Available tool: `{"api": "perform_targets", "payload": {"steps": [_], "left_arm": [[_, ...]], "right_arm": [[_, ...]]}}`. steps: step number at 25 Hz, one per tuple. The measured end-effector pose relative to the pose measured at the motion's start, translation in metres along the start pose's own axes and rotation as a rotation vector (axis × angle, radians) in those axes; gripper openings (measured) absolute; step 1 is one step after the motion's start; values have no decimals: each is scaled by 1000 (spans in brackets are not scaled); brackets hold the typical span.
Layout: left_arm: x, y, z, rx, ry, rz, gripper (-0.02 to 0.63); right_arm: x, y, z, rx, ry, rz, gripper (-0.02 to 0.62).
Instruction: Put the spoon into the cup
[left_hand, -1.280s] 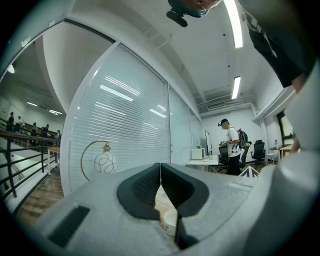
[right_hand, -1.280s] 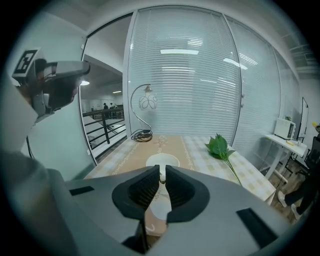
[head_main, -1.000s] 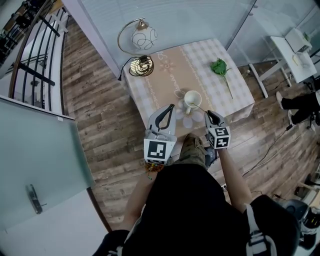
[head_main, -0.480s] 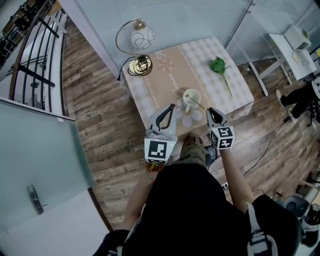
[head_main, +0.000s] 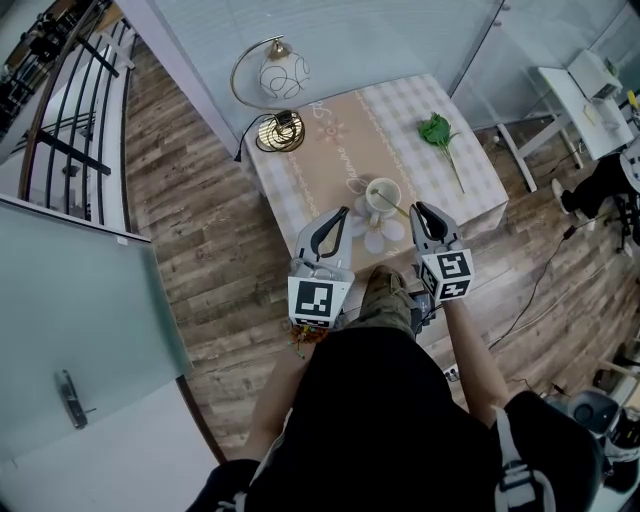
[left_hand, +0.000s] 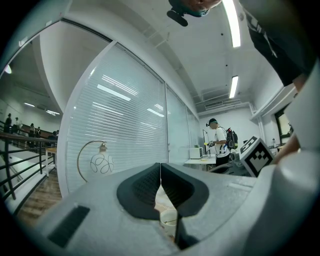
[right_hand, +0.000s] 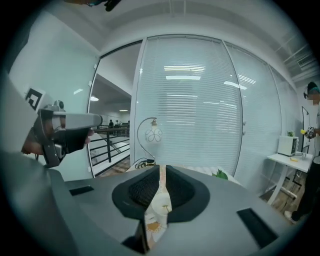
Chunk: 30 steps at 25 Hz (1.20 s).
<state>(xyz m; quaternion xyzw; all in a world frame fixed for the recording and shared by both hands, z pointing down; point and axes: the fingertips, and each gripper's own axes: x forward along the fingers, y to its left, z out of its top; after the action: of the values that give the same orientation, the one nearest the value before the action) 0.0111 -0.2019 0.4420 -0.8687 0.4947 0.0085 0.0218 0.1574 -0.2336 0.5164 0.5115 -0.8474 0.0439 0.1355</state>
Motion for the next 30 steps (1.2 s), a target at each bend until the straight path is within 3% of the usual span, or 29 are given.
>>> {"api": "perform_targets", "payload": {"steps": [15, 30], "left_arm": [[-7, 5, 1, -10, -2, 15, 17], [-13, 15, -2, -1, 0, 28, 18]], "right_arm": [[-18, 18, 83, -55, -173, 13, 11], [-34, 51, 151, -120, -309, 79, 11]]}}
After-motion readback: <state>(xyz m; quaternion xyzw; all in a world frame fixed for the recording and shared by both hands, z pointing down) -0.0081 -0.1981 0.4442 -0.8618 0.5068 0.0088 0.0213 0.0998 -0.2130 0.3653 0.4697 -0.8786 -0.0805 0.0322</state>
